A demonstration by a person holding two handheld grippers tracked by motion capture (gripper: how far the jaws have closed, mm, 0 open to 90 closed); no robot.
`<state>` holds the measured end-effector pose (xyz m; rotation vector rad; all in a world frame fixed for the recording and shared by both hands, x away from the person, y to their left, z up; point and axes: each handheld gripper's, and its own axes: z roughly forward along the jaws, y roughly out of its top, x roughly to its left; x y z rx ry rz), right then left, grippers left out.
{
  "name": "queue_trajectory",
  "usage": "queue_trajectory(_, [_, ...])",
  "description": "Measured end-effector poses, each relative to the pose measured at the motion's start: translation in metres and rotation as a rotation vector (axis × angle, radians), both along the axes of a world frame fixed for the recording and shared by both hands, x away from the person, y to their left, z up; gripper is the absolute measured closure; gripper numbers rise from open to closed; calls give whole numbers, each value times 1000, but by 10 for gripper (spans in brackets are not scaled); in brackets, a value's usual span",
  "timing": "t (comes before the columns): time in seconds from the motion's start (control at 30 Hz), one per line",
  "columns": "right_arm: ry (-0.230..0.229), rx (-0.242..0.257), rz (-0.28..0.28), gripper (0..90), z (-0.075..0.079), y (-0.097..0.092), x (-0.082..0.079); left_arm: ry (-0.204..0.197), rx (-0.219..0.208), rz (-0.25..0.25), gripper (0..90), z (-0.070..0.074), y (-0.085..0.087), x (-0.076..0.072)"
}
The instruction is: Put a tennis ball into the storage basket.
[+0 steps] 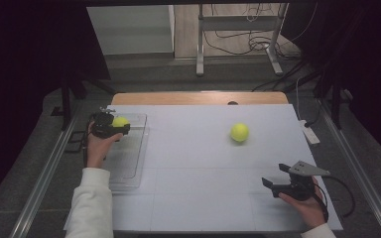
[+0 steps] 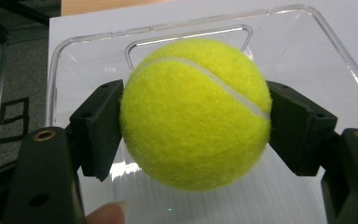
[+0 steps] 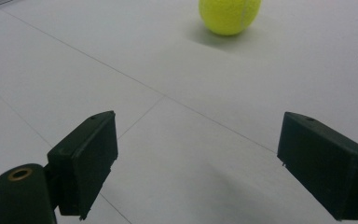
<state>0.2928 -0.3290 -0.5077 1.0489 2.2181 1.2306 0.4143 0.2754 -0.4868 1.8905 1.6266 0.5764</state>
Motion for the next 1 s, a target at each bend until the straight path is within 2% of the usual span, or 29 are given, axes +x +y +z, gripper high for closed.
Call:
queue_trajectory(0.53, [2, -1, 1, 127, 0, 0, 0, 50, 36, -6, 261, -9, -2, 4])
queue_trajectory(0.83, [2, 0, 2, 127, 0, 0, 0, 50, 52, 13, 257, -9, -2, 4])
queue_trajectory(0.9, [1, 0, 2, 127, 0, 0, 0, 36, 58, 21, 239, -9, -2, 4])
queue_trajectory(1.0, [1, 0, 2, 126, 0, 0, 0, 18, 41, 20, 157, -4, -3, 2])
